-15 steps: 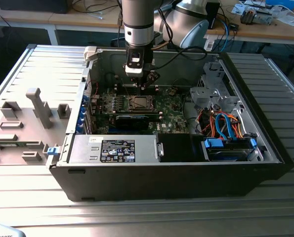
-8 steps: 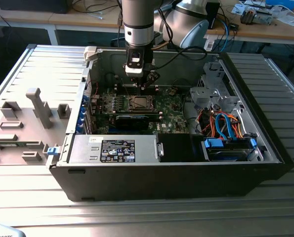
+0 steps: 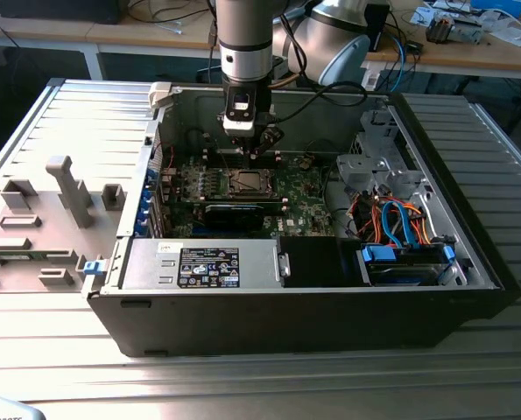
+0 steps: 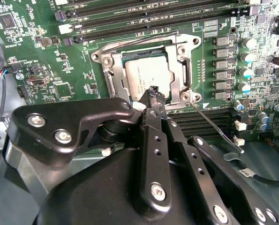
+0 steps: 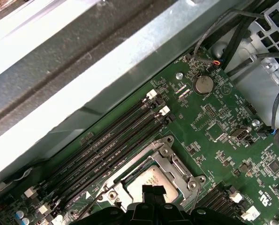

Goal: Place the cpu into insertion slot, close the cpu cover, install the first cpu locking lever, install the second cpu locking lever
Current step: 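Install the first cpu locking lever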

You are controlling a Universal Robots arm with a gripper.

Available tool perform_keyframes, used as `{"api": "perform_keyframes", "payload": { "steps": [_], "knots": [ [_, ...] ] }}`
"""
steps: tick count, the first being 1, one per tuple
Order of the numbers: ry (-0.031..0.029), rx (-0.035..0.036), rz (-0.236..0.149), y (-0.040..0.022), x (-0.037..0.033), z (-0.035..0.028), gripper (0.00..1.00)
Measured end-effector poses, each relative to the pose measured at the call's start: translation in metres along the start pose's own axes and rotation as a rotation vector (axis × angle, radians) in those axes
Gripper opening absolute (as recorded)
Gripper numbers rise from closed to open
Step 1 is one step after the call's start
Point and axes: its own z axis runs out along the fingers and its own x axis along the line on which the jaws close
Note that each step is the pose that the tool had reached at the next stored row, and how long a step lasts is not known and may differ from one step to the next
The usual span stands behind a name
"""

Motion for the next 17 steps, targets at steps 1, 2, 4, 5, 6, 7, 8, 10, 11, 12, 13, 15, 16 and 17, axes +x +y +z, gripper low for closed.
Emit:
{"api": "perform_keyframes", "payload": {
  "steps": [1,2,4,5,6,7,8,10,11,12,13,15,16,17],
  "knots": [
    [0.0000,0.0000,0.000,0.0000,0.0000,0.0000,0.11],
    [0.0000,-0.0001,-0.001,0.0000,0.0000,0.0000,0.11],
    [0.0000,-0.0002,-0.002,0.0000,0.0000,0.0000,0.11],
    [0.0001,-0.0002,-0.002,0.0000,0.0000,0.0000,0.11],
    [0.0001,-0.0003,-0.003,0.0000,0.0000,0.0000,0.11],
    [0.0001,-0.0003,-0.004,0.0000,0.0000,0.0000,0.11],
    [0.0001,-0.0004,-0.004,0.0000,0.0000,0.0000,0.11],
    [0.0001,-0.0005,-0.005,0.0000,0.0000,0.0000,0.11],
    [0.0001,-0.0005,-0.006,0.0000,0.0000,0.0000,0.11],
    [0.0001,-0.0006,-0.006,0.0000,0.0000,0.0000,0.11],
    [0.0001,-0.0007,-0.007,0.0000,0.0000,0.0000,0.11],
    [0.0001,-0.0008,-0.008,0.0000,0.0000,0.0000,0.11],
    [0.0001,-0.0008,-0.008,0.0000,0.0000,0.0000,0.11],
    [0.0001,-0.0009,-0.009,0.0000,0.0000,0.0000,0.11]
  ]
}}
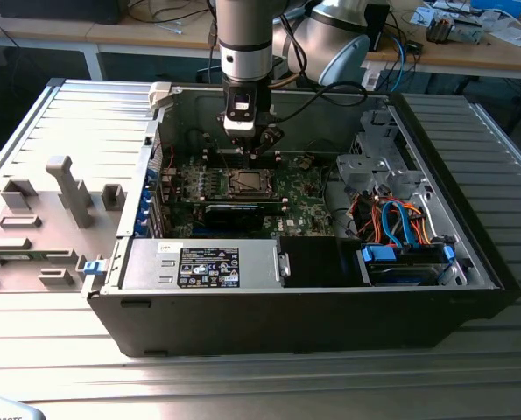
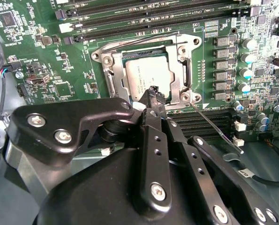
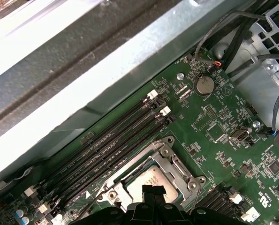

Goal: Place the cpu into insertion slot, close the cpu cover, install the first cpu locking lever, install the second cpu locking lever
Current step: 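Install the first cpu locking lever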

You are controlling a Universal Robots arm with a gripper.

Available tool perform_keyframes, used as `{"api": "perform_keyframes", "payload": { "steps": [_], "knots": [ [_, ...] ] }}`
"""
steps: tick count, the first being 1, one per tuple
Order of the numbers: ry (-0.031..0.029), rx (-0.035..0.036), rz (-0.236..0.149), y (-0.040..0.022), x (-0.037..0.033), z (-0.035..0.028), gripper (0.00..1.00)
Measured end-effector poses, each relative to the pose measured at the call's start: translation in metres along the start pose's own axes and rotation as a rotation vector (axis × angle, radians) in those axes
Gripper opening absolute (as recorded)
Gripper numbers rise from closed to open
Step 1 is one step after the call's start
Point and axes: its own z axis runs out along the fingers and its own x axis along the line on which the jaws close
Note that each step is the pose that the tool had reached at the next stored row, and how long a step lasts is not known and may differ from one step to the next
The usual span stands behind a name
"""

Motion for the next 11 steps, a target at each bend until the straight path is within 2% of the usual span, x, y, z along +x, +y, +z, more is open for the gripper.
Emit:
{"api": "perform_keyframes", "payload": {
  "steps": [11],
  "knots": [
    [0.0001,-0.0009,-0.010,0.0000,0.0000,0.0000,0.11]
  ]
}}
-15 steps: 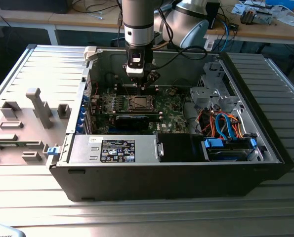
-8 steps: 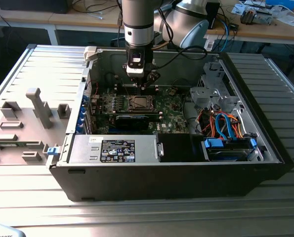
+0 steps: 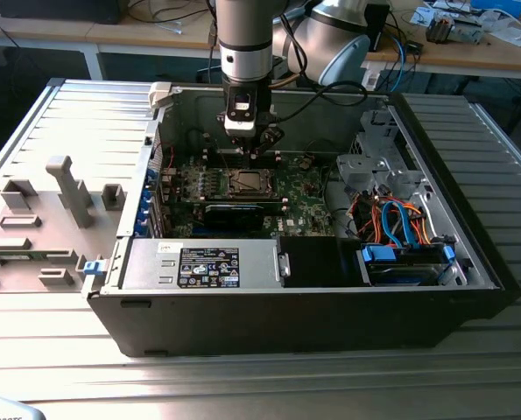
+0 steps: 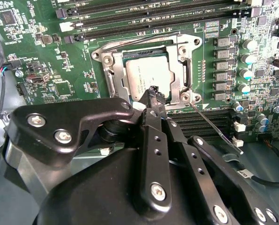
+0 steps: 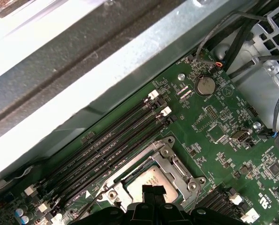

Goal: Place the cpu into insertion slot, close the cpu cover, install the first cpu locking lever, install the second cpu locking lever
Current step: 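Install the first cpu locking lever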

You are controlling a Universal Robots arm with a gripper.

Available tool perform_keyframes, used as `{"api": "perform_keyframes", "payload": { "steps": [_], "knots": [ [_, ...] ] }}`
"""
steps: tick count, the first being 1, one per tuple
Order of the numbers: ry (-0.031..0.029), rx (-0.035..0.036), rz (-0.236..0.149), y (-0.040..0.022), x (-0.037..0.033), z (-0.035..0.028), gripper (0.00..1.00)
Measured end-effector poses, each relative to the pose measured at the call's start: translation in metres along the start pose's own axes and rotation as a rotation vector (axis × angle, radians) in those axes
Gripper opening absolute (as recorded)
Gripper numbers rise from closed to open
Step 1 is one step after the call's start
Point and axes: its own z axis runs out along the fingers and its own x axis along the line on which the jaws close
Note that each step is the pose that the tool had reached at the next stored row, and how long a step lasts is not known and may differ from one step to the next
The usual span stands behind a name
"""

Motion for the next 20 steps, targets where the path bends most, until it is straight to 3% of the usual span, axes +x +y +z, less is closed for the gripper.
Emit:
{"api": "perform_keyframes", "payload": {
  "steps": [20],
  "knots": [
    [0.0002,-0.0019,-0.019,0.0000,0.0000,0.0000,0.11]
  ]
}}
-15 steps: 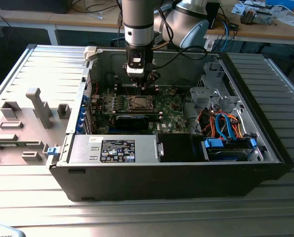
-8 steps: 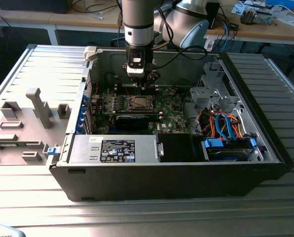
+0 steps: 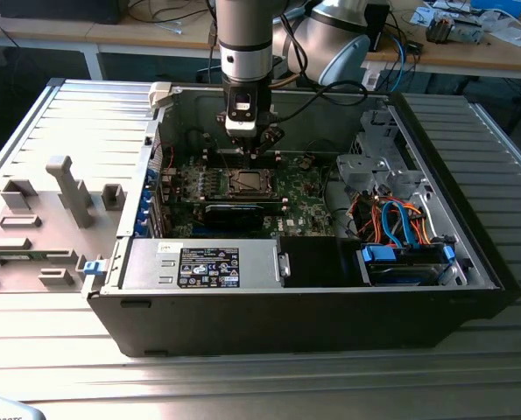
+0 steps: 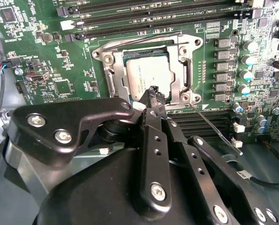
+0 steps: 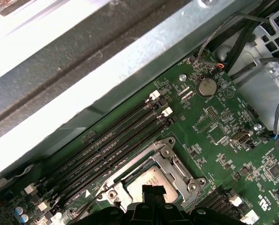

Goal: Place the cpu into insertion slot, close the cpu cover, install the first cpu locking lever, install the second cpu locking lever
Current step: 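Install the first cpu locking lever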

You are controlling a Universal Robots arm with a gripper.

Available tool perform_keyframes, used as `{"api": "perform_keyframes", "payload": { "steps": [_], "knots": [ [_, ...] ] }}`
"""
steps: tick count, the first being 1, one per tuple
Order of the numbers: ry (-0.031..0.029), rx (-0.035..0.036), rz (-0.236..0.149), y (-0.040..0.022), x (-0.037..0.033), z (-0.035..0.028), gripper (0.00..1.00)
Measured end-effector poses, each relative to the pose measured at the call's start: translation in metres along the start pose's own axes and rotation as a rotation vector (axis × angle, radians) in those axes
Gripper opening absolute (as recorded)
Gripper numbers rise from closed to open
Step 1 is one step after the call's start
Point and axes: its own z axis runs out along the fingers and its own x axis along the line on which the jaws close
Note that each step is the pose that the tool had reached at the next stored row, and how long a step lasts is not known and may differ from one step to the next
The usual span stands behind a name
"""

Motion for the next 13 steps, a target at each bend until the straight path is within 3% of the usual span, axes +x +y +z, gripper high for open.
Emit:
{"api": "perform_keyframes", "payload": {
  "steps": [13],
  "knots": [
    [0.0005,-0.0042,-0.047,0.0000,0.0000,0.0000,0.11]
  ]
}}
